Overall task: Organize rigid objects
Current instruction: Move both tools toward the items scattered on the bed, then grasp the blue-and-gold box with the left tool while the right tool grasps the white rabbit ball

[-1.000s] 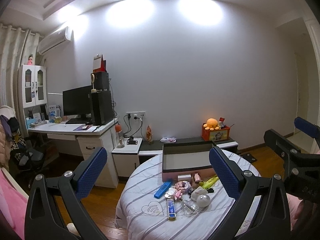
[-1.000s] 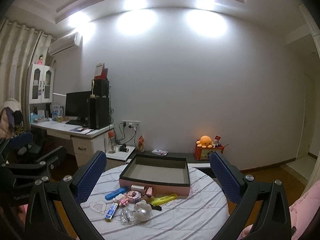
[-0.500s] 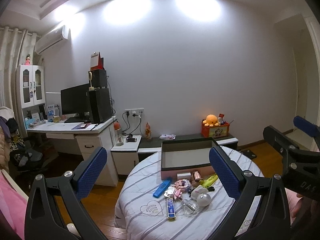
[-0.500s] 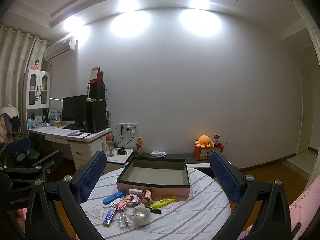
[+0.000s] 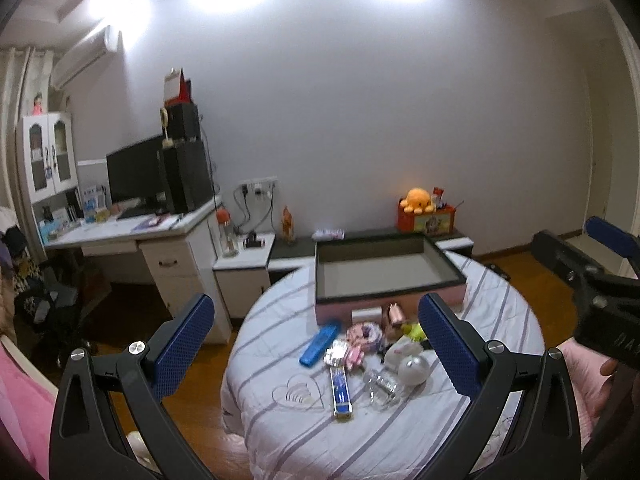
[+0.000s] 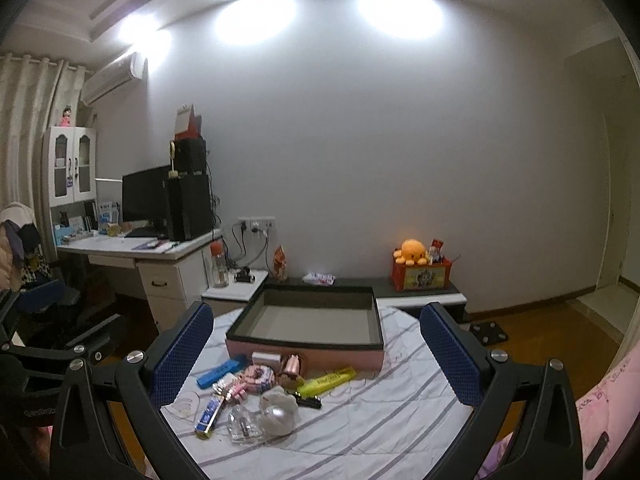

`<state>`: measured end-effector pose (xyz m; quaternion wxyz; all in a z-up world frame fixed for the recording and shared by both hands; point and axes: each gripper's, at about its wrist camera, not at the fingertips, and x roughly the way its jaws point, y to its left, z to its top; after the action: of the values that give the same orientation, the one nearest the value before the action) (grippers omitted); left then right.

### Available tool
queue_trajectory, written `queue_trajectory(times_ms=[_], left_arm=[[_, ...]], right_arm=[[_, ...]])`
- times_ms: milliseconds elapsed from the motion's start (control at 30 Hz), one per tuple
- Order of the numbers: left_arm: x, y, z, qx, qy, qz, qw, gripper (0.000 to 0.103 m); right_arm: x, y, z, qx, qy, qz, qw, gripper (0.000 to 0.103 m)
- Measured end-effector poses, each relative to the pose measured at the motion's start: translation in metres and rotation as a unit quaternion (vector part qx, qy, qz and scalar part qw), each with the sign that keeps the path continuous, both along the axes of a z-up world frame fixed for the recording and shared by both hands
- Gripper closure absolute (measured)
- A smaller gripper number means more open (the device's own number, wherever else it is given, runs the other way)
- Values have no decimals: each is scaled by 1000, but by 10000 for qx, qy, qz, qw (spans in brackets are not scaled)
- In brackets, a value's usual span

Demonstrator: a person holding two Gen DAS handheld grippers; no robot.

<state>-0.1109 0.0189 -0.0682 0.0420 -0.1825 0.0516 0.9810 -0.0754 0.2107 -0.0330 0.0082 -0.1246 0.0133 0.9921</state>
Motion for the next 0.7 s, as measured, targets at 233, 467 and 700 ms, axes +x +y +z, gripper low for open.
queue_trajectory(times_ms=[233,467,700], left_arm=[[-35,-18,-39,61,-721,231,9971,0],[-72,-22,-88,-61,-1485,440,9879,0],[-99,-7,-135,-160,-2191,239,9753,0]], right_arm=[[-28,12,-30,-39,-487,-5,9988,0],[-63,24,-79,-103,-1253,-15,9921,0],[-90,25,-127,65,-1925,70,9813,0]])
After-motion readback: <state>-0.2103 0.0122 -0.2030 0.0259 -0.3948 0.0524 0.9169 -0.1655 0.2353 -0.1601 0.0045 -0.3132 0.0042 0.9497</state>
